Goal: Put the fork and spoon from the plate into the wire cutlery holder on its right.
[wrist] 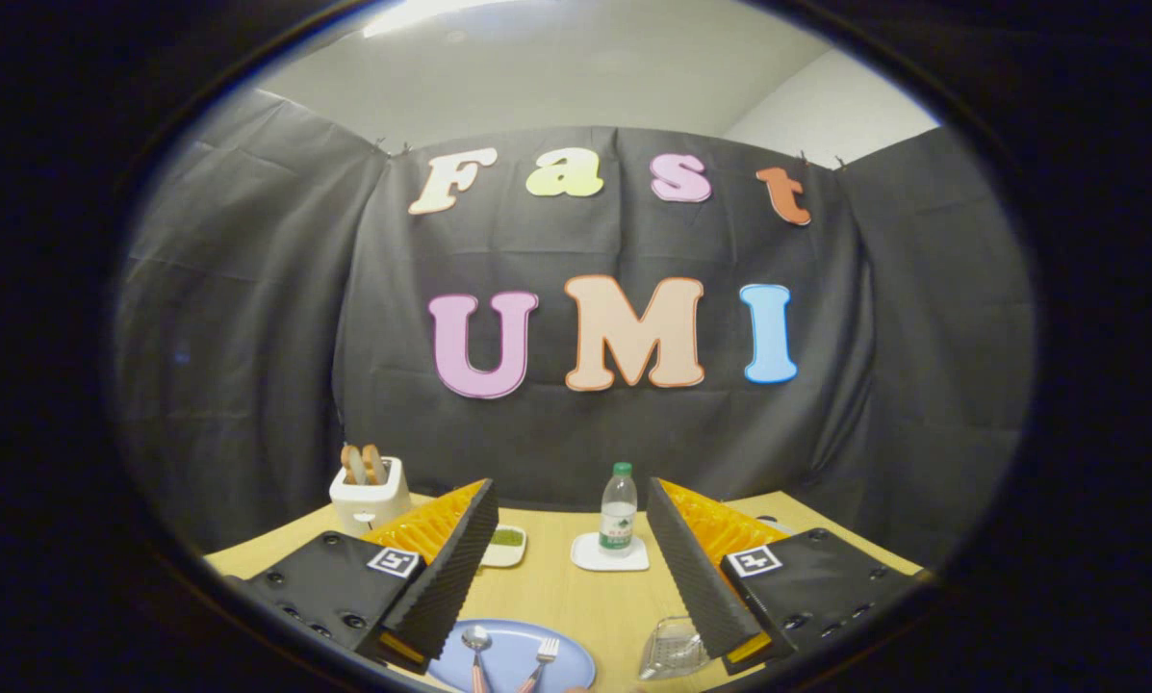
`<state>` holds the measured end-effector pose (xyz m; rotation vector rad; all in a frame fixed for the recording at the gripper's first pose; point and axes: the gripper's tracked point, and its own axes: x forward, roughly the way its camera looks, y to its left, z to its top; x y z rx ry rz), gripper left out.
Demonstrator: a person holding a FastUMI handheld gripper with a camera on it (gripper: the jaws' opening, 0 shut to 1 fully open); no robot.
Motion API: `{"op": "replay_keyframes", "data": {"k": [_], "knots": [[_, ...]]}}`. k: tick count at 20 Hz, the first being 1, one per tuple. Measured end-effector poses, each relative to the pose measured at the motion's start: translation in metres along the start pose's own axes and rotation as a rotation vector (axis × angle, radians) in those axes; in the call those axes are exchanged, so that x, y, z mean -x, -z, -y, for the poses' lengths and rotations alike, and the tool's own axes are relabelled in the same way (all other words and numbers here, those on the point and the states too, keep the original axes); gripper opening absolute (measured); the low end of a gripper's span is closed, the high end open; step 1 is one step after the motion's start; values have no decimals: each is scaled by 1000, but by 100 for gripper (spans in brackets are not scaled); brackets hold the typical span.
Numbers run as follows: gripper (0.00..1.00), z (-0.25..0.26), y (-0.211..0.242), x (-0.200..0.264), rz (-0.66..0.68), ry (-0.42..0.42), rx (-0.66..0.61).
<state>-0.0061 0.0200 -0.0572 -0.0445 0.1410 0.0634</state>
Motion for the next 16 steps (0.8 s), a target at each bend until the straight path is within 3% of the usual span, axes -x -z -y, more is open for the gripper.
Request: {"op": "replay_keyframes", "data": {"k": [16], "knots": [[100, -27, 163, 16, -428, -61, 10]]}}
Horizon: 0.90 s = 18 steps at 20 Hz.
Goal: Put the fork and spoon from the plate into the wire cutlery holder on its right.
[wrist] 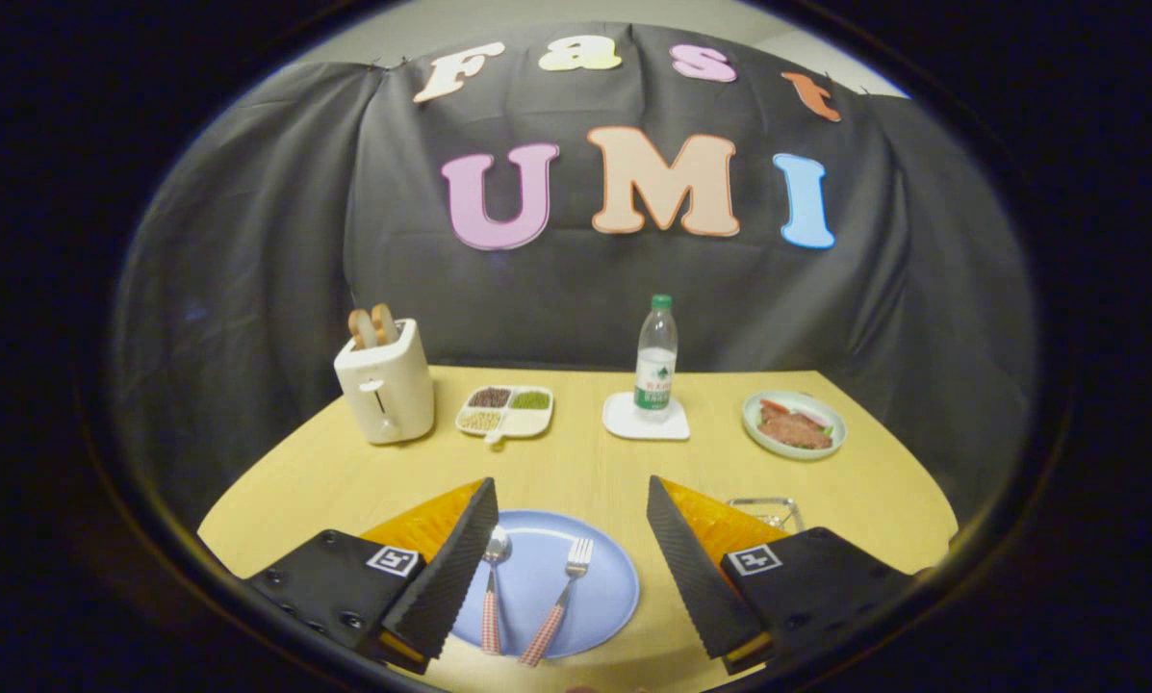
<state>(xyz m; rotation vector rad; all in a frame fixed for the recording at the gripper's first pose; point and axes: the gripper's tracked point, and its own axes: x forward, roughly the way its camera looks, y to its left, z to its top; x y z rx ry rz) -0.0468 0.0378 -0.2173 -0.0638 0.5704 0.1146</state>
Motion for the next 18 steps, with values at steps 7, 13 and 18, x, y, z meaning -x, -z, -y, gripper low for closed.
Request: {"op": "replay_keyframes", "data": {"k": [7, 13, 18], "knots": [[100, 4, 77, -16, -202, 27, 25], [100, 7, 120, -26, -331, 25, 61], [89, 3, 135, -33, -390, -1, 86]]}}
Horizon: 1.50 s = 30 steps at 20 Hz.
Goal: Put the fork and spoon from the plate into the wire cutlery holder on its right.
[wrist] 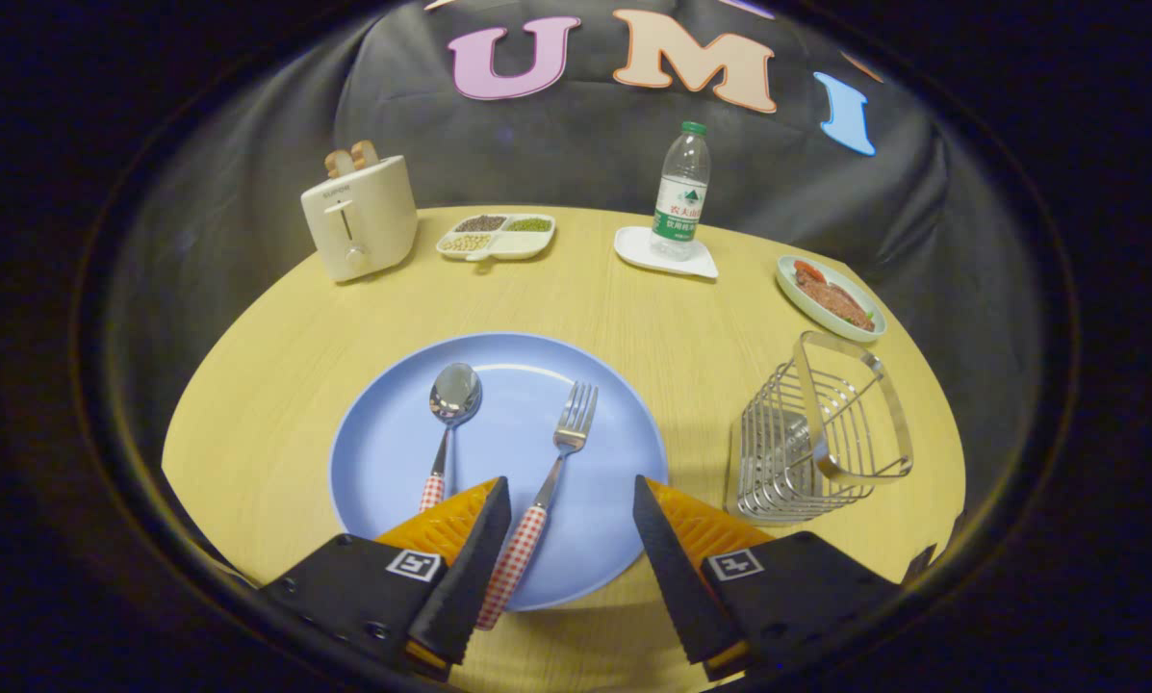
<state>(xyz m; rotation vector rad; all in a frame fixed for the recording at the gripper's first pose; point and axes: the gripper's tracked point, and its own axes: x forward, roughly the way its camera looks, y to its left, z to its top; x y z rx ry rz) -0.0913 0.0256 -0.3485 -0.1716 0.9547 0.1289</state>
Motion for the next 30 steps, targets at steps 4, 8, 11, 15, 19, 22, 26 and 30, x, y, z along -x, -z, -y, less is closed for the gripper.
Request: {"op": "replay_keyframes", "data": {"k": [4, 8, 11, 15, 19, 22, 26, 30], "knots": [[74, -3, 7, -3, -42, -20, 4], [56, -5, 10, -1, -66, -34, 29], [40, -9, 15, -2, -85, -43, 56], [23, -5, 20, -1, -109, -35, 52], [17, -1, 18, 1, -123, -39, 18], [17, -1, 12, 6, -136, -59, -7], [13, 6, 11, 7, -153, -51, -34], [9, 9, -2, 17, -159, -70, -21]]}}
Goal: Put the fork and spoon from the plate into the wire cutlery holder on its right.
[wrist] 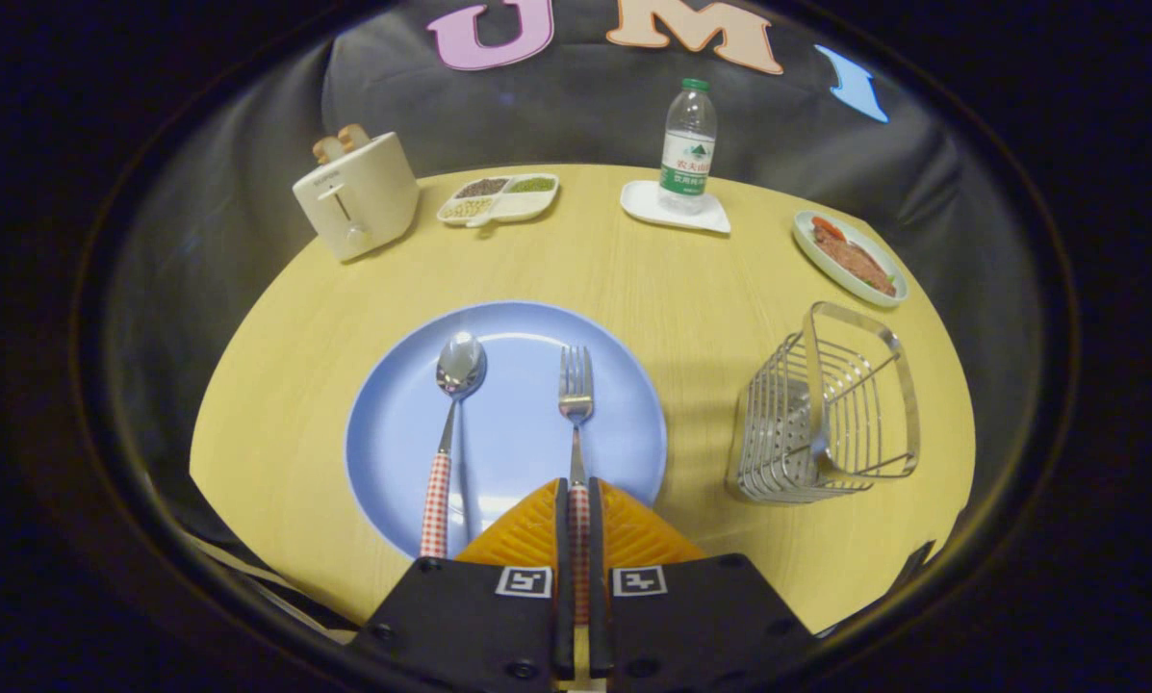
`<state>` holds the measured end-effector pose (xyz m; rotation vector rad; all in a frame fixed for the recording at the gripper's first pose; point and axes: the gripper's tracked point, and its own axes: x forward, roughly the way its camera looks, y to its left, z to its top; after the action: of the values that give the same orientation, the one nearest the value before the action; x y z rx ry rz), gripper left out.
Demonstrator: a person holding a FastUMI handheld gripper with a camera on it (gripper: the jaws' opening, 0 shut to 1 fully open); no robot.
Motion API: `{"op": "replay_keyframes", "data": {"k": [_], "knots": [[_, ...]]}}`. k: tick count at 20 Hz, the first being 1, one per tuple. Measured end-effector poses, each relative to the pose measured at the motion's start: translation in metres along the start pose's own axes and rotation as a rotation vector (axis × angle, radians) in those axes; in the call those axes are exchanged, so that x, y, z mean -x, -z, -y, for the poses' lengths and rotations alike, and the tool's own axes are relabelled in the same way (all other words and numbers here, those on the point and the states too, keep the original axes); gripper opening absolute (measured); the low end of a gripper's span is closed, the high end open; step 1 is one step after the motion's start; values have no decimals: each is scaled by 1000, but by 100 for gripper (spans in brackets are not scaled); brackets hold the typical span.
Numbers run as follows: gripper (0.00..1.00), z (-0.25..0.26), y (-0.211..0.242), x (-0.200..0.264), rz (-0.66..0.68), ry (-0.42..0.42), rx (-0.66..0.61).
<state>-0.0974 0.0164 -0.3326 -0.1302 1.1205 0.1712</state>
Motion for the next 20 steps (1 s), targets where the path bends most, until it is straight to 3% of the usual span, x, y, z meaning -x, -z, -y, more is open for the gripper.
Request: {"op": "replay_keyframes", "data": {"k": [10, 20], "knots": [[9, 37, -50, 65, 7, -21, 76], [9, 117, -70, 110, -57, 50, 119]]}}
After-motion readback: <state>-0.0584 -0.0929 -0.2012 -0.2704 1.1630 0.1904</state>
